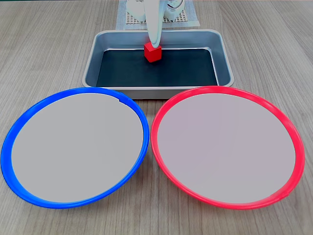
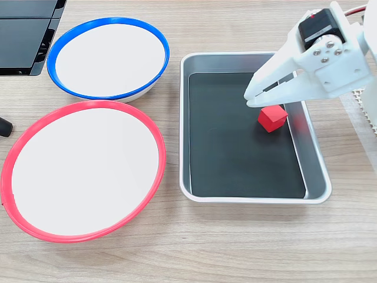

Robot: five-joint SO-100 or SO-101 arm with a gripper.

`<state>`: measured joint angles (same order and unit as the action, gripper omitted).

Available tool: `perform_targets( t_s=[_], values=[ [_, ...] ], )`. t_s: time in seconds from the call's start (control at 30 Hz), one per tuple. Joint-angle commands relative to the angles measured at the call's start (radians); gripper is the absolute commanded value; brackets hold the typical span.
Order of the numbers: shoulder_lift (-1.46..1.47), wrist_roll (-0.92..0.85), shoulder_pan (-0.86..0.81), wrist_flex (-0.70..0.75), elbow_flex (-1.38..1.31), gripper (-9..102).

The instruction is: Move a red block from tray to red dish

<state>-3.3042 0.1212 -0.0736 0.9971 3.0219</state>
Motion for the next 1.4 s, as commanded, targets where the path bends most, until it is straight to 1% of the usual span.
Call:
perform_targets(
  t_s=[0.0,1.23,1.3,1.37],
  values=[
    [-0.023,-0.006,0.008,0.003,0.002,0],
    [-0.023,0.006,-0.002,0.005,0.0,0],
    [-0.021,0.009,-0.009,0.021,-0.006,0],
    [0.025,-0.002,-0.008,0.075,-0.067,1]
  ],
)
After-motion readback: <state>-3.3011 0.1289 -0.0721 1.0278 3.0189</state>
